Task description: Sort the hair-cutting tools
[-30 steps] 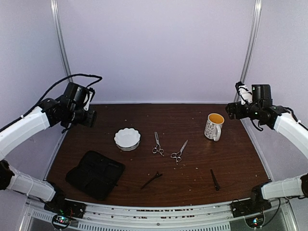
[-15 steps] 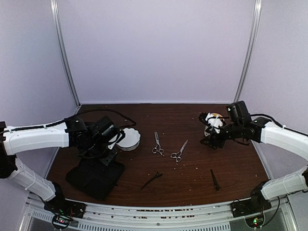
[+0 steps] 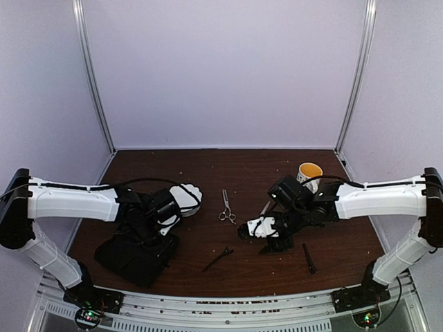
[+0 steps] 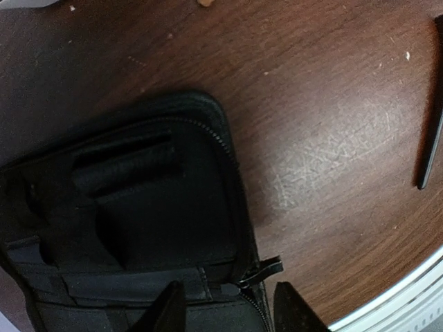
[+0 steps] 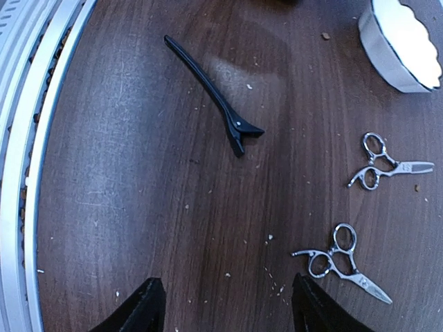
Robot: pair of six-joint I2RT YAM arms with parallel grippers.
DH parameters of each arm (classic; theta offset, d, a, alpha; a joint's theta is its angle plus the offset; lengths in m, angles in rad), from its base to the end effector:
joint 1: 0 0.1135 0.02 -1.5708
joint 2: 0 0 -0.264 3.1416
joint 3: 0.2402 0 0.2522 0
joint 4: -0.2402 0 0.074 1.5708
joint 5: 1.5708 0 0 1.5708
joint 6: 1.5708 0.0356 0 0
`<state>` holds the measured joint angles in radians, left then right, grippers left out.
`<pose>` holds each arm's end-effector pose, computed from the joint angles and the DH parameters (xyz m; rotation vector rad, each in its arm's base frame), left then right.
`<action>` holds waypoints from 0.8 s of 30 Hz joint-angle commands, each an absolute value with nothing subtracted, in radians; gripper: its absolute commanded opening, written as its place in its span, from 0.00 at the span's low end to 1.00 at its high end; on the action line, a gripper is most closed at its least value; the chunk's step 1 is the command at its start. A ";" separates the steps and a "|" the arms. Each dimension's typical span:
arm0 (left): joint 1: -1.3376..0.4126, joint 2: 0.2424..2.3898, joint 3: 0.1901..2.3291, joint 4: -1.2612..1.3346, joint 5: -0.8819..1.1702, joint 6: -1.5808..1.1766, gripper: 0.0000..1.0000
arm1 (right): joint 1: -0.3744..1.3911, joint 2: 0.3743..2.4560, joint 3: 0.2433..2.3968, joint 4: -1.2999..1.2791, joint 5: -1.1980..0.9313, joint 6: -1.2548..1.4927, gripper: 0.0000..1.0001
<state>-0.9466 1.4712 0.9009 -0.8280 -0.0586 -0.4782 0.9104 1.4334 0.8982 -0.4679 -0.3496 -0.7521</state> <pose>0.1485 -0.2026 0.1865 0.6822 2.8918 -0.1020 0.1639 0.2309 0.2111 -1.9789 1.6269 0.5094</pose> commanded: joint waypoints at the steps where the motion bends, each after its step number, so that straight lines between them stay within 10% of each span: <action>1: -0.945 1.493 0.881 -0.764 0.006 -0.495 0.55 | 0.957 1.554 1.001 -0.481 -0.303 -0.802 0.65; 5: -0.927 1.467 0.845 -0.706 0.057 -0.499 0.67 | 0.984 1.660 1.087 -0.485 -0.299 -0.848 0.63; 18: -0.818 1.312 0.744 -0.687 0.071 -0.540 0.57 | 1.031 1.859 1.220 -0.484 -0.311 -0.882 0.46; 24: -0.625 1.213 0.726 -0.708 -0.009 -0.612 0.72 | 1.038 1.920 1.258 -0.489 -0.310 -0.878 0.39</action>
<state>-0.7391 1.2800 0.7364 -0.7086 0.0566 -0.5457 1.0264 1.8854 1.2156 -0.4820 -0.3134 -0.8696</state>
